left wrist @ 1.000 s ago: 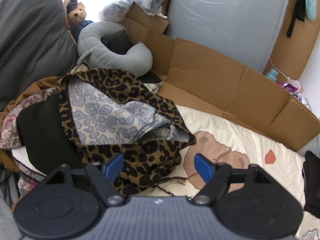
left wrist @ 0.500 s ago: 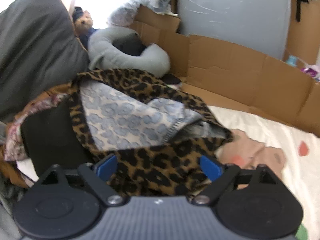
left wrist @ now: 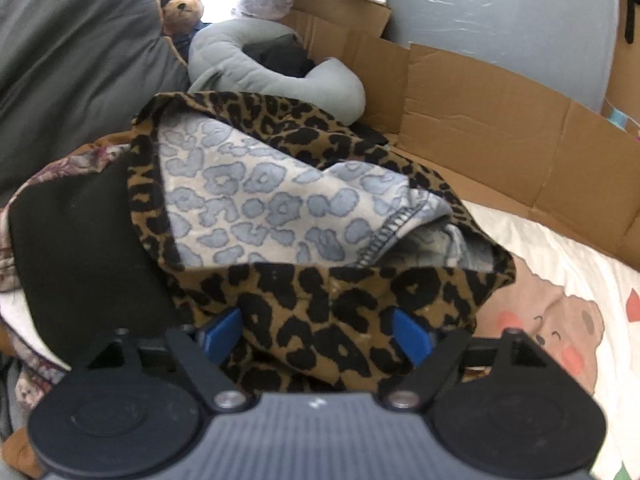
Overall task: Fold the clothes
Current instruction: 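Close the left tool on the leopard-print pants waistband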
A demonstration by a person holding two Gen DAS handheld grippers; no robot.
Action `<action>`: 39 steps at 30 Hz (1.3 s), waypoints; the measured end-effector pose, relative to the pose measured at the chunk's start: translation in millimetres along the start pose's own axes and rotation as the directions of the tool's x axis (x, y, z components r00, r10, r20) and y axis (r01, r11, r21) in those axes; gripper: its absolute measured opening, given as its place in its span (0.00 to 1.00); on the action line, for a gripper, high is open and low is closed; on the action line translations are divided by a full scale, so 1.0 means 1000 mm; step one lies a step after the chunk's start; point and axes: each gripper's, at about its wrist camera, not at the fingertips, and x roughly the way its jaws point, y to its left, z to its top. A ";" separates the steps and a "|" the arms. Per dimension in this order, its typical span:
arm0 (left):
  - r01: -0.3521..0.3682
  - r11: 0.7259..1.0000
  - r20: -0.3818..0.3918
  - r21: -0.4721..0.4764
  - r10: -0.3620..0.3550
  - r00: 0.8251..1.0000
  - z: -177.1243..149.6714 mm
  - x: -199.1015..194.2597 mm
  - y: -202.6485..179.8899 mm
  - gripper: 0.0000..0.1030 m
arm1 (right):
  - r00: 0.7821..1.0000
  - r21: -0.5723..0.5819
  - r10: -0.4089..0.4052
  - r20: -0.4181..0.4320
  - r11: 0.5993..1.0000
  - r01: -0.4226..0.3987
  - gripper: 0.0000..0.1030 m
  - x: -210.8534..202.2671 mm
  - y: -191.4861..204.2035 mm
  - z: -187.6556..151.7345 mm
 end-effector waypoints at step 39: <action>0.041 0.860 -0.052 0.509 -0.017 0.998 0.029 0.013 -0.020 0.71 | 1.000 -0.009 -0.014 -0.012 1.000 0.014 0.99 0.001 -0.010 -0.006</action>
